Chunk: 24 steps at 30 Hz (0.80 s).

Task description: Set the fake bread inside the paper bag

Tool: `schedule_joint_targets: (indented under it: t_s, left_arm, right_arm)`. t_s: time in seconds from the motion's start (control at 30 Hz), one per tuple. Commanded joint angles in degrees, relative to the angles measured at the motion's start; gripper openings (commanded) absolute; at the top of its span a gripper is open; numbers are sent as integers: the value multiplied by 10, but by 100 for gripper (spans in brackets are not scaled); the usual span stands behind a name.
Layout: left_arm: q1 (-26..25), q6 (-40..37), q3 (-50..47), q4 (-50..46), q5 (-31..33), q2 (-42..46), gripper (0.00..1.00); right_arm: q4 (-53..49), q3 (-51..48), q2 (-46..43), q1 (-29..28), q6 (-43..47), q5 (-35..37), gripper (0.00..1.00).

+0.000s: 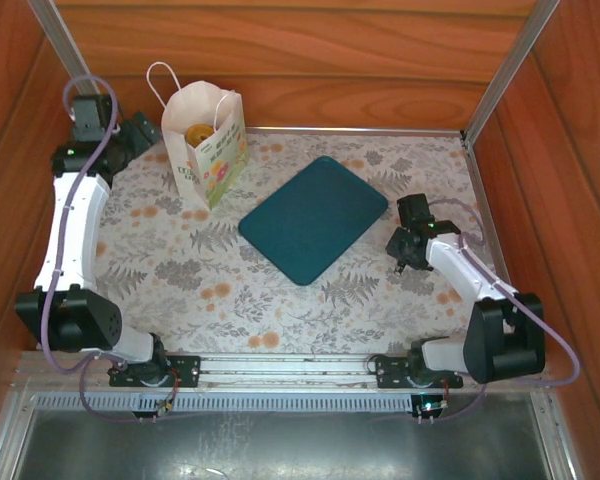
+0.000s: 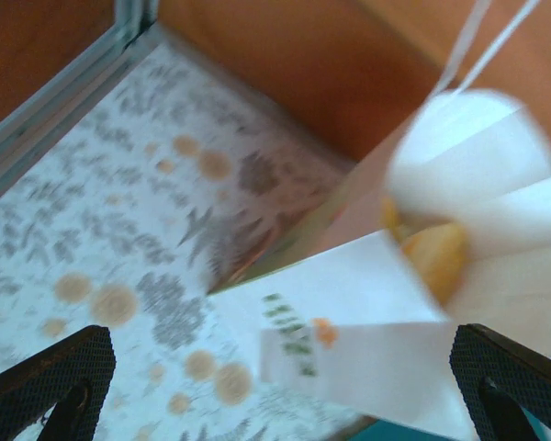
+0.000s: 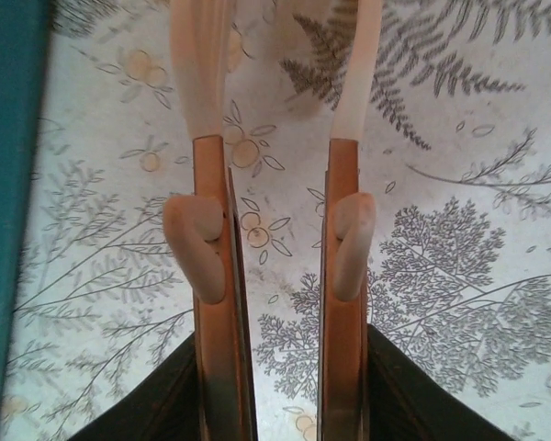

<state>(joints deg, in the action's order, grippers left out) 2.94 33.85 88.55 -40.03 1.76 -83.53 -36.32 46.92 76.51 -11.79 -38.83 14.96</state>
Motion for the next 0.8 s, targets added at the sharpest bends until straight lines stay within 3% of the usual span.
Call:
schedule_joint_targets:
  t_s: [0.0,0.3,0.37,0.4,0.43,0.6,0.77]
  left_arm:
    - [3,-23,-51,37,35,23,100]
    - [2,-48,-177,108,76,68,100]
    - [3,-61,-221,158,87,88,100]
    - [2,-69,-249,191,93,103,100]
    - [2,-79,-280,231,98,117,100]
    - [2,-127,-402,390,121,166,100]
    - [-1,-183,-448,430,146,130,100]
  right_arm:
    - [46,-14,25,13,-38,-17,43]
    - [76,-23,95,27,-37,-61,70]
    - [81,-20,95,28,-27,-76,82]
    - [84,-17,90,28,-22,-84,97]
    - [85,-13,84,28,-15,-92,100]
    - [53,40,33,28,6,-98,100]
    - [50,90,-30,29,38,-11,100]
